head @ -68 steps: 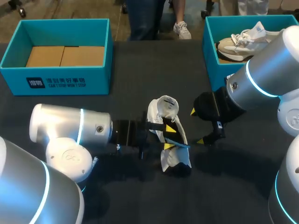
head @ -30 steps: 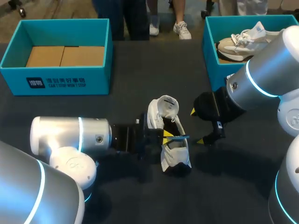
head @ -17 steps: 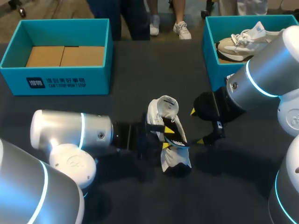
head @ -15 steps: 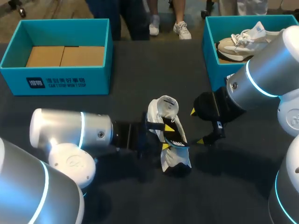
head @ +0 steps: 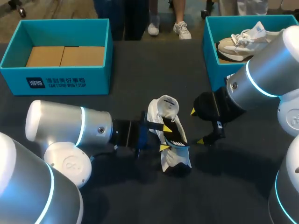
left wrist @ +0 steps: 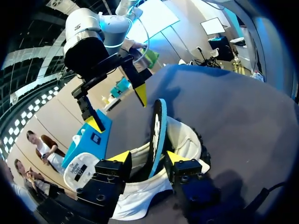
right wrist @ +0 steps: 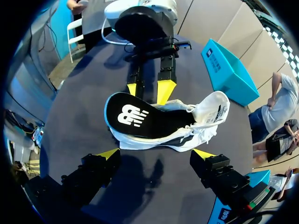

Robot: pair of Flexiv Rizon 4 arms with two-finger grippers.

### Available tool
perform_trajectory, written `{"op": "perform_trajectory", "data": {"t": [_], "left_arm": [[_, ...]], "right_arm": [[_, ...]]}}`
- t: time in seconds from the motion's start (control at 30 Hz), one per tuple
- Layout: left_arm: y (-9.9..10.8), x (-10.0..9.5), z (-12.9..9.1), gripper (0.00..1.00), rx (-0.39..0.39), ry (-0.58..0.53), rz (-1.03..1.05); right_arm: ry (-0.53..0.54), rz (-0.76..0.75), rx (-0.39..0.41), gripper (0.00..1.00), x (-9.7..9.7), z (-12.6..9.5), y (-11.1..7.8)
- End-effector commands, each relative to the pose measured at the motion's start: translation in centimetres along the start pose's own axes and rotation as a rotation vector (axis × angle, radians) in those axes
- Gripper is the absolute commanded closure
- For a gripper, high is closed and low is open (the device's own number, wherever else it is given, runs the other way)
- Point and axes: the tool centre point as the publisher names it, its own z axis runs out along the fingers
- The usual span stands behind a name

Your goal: Take the shoe out of the shoebox, open the shoe tongue, remove and reinsert the insole, then place the shoe into the shoebox

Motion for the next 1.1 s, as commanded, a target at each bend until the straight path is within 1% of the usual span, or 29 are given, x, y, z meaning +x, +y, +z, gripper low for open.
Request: {"op": "perform_trajectory", "data": {"t": [0.03, 0.23, 0.43, 0.47, 0.6, 0.8, 0.93, 0.97, 1.1], "left_arm": [[-0.4, -0.5, 0.8, 0.62, -0.052, 0.027, -0.002], [-0.6, -0.7, 1.2, 0.65, -0.058, 0.034, -0.001], [-0.4, -0.8, 1.6, 0.64, -0.078, 0.056, -0.004], [-0.4, -0.6, 1.6, 0.63, -0.084, 0.064, -0.005], [0.3, -0.3, 1.7, 0.61, -0.111, 0.079, -0.013], [1.4, 0.0, 2.2, 0.62, -0.136, 0.098, -0.028], [1.6, 0.0, 2.5, 0.72, -0.146, 0.113, -0.03], [1.6, 0.0, 2.5, 1.0, -0.146, 0.115, -0.03], [1.7, 0.1, 2.4, 1.0, -0.144, 0.123, -0.02]], "right_arm": [[-0.002, -0.001, -0.001, 0.0, 0.1, 0.0, 0.0], [-0.002, -0.001, -0.001, 0.0, 0.1, 0.0, 0.0], [-0.002, -0.001, -0.001, 0.0, 0.1, 0.0, 0.0], [-0.002, -0.001, -0.001, 0.0, 0.1, 0.0, 0.0], [-0.002, -0.001, -0.001, 0.0, 0.1, 0.0, 0.0], [-0.002, -0.001, -0.001, 0.0, 0.1, 0.0, 0.0], [-0.002, -0.001, -0.001, 0.0, 0.1, 0.0, 0.0], [-0.002, -0.001, -0.001, 0.0, 0.1, 0.0, 0.0], [-0.002, -0.001, -0.001, 0.0, 0.1, 0.0, 0.0]]}}
